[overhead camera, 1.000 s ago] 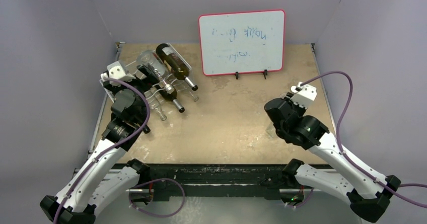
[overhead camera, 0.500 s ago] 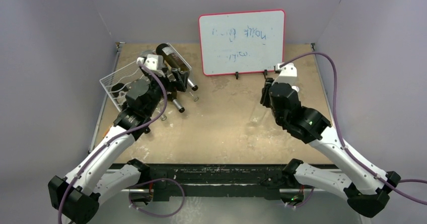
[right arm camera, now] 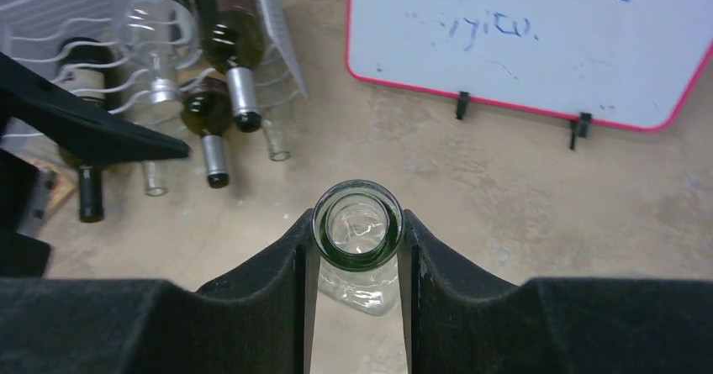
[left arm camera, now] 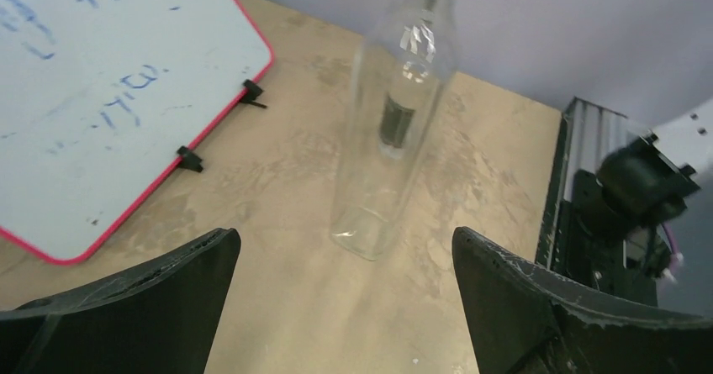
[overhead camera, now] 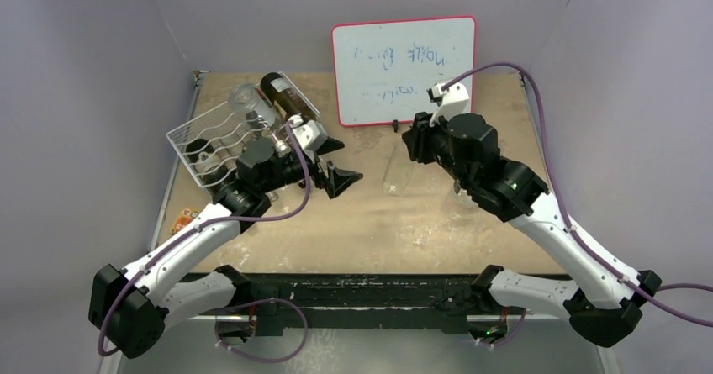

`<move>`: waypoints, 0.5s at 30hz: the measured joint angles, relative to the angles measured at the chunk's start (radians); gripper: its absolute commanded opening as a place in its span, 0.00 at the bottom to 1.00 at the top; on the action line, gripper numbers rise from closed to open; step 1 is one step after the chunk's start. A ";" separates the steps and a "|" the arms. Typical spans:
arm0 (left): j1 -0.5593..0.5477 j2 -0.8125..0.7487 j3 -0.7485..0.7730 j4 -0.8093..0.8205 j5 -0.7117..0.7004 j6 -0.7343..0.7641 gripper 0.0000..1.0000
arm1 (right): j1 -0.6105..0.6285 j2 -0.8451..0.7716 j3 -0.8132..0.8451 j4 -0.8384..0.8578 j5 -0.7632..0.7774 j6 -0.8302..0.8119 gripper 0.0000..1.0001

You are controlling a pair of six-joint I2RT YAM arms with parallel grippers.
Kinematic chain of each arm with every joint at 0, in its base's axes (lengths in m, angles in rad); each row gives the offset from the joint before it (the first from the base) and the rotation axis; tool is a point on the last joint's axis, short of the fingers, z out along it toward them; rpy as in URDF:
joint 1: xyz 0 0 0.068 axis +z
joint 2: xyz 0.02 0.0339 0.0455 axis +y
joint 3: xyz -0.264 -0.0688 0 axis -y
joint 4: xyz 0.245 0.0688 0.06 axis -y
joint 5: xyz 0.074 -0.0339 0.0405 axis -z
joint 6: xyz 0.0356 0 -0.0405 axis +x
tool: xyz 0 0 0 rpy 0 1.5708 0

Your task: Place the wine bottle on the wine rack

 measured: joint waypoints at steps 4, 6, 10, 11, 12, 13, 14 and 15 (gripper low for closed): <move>-0.047 0.003 -0.003 -0.013 0.035 0.046 0.96 | 0.000 0.020 0.063 0.019 -0.093 -0.008 0.00; -0.058 0.006 -0.018 0.005 0.035 0.051 0.97 | 0.000 0.031 0.094 0.028 -0.135 -0.010 0.00; -0.086 0.023 -0.068 0.060 -0.017 0.054 0.97 | 0.000 0.056 0.142 0.048 -0.222 -0.009 0.00; -0.091 0.028 -0.078 0.067 -0.031 0.054 0.98 | 0.000 0.062 0.150 0.051 -0.241 -0.010 0.00; -0.095 0.032 -0.084 0.070 -0.041 0.054 0.98 | 0.000 0.067 0.156 0.054 -0.262 -0.009 0.00; -0.097 0.036 -0.087 0.074 -0.050 0.054 0.98 | 0.000 0.071 0.161 0.056 -0.282 -0.008 0.00; -0.097 0.037 -0.088 0.077 -0.058 0.054 0.98 | 0.000 0.075 0.164 0.060 -0.301 -0.006 0.00; -0.097 0.037 -0.088 0.080 -0.065 0.054 0.98 | 0.000 0.078 0.166 0.062 -0.317 -0.006 0.00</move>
